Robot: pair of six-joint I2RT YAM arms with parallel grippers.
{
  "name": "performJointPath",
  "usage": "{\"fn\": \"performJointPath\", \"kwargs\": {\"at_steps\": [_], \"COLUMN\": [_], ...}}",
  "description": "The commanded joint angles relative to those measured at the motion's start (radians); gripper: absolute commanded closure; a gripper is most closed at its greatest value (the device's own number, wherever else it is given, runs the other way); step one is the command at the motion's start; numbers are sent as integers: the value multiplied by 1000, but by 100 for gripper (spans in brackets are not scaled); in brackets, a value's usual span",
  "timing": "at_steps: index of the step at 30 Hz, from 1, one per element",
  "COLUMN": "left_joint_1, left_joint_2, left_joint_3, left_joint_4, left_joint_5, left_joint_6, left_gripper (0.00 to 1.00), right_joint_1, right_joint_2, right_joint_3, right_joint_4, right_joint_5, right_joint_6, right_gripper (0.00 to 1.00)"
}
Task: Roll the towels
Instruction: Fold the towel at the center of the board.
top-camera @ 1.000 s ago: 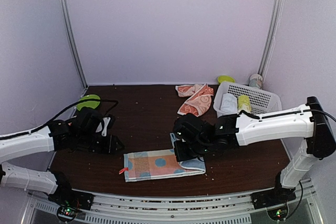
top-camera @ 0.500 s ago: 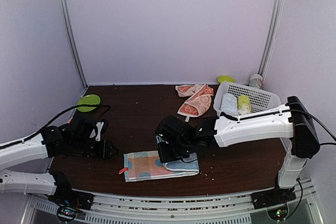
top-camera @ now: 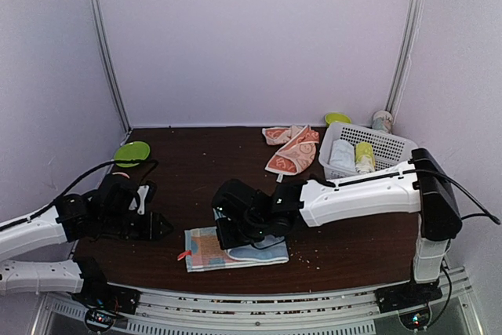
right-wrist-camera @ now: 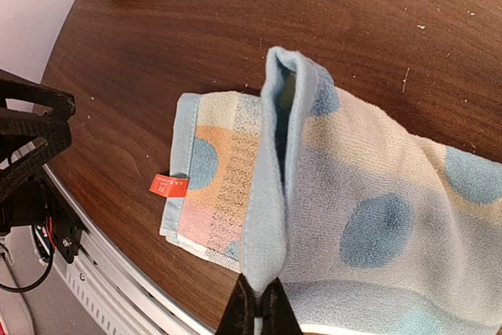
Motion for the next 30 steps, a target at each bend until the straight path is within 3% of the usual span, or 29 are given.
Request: {"fn": "performJointPath", "kwargs": {"at_steps": [1, 22, 30], "left_joint_1": [-4, -4, -4], "left_joint_2": [-14, -13, -19], "left_joint_3": [-20, -33, -41], "left_joint_4": [-4, -4, -4], "left_joint_5": [-14, -14, -15], "left_joint_6": [-9, -7, -11], "left_gripper": [58, 58, 58], "right_joint_1": [6, 25, 32], "right_joint_2": [41, 140, 205], "right_joint_3": [42, 168, 249], "right_joint_4": [7, -27, -35], "right_joint_5": [-6, -40, -126], "right_joint_6": [15, 5, -40], "right_gripper": [100, 100, 99]}}
